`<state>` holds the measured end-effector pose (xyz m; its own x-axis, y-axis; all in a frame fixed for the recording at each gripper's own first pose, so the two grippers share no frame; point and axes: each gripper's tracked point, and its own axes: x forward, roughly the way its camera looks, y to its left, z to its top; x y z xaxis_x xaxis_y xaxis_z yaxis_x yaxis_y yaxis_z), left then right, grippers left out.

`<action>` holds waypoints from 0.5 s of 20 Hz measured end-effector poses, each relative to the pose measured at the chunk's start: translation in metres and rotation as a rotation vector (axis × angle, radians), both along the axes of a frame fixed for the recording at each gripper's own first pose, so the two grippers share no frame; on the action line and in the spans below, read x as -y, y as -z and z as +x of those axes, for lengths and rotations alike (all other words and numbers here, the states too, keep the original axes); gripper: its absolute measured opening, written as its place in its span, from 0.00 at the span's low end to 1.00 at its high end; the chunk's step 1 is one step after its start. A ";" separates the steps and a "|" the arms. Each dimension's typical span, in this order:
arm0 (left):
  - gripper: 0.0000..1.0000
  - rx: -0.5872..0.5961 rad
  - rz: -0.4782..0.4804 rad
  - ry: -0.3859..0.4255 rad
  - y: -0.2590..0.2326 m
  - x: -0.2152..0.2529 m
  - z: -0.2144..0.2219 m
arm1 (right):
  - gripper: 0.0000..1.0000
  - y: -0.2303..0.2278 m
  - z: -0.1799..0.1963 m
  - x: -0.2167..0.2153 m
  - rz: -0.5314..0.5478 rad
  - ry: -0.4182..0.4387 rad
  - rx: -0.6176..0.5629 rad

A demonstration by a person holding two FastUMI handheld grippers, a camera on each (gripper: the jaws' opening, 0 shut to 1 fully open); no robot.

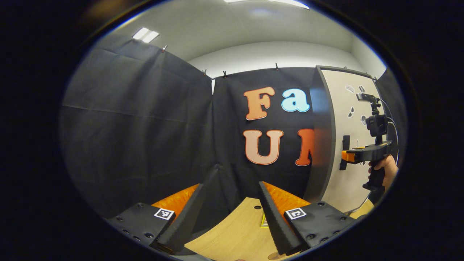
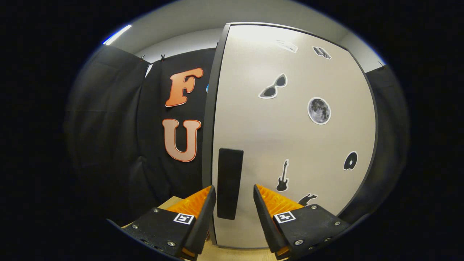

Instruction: Open the cabinet door with the right hand, grasp the bottle in the cabinet with the left hand and place it on the coaster, then close the cabinet door with the right hand.

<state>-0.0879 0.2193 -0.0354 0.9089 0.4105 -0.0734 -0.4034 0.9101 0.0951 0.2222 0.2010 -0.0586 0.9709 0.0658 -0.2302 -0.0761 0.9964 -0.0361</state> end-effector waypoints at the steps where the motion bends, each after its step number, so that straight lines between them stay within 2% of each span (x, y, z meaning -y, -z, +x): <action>1: 0.96 -0.001 -0.007 -0.001 0.002 -0.003 0.000 | 0.61 0.003 0.003 -0.001 -0.002 0.007 -0.008; 4: 0.96 -0.002 -0.010 0.002 0.007 -0.009 0.003 | 0.51 0.009 0.010 -0.002 -0.004 0.044 -0.018; 5: 0.92 -0.004 -0.005 0.007 0.008 -0.008 0.003 | 0.45 0.011 0.009 -0.004 -0.002 0.051 -0.020; 7: 1.00 -0.003 0.010 0.022 0.008 -0.005 0.004 | 0.39 0.010 0.011 -0.003 -0.013 0.068 -0.010; 8: 0.92 0.000 0.016 0.031 0.007 -0.003 0.004 | 0.39 0.010 0.010 -0.003 -0.013 0.075 -0.007; 10: 0.92 0.003 0.020 0.047 0.007 0.001 0.005 | 0.37 0.010 0.010 -0.003 0.008 0.083 -0.015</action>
<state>-0.0833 0.2178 -0.0424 0.9273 0.3692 -0.0624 -0.3610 0.9258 0.1124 0.2319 0.2036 -0.0687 0.9695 -0.0126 -0.2449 0.0060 0.9996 -0.0278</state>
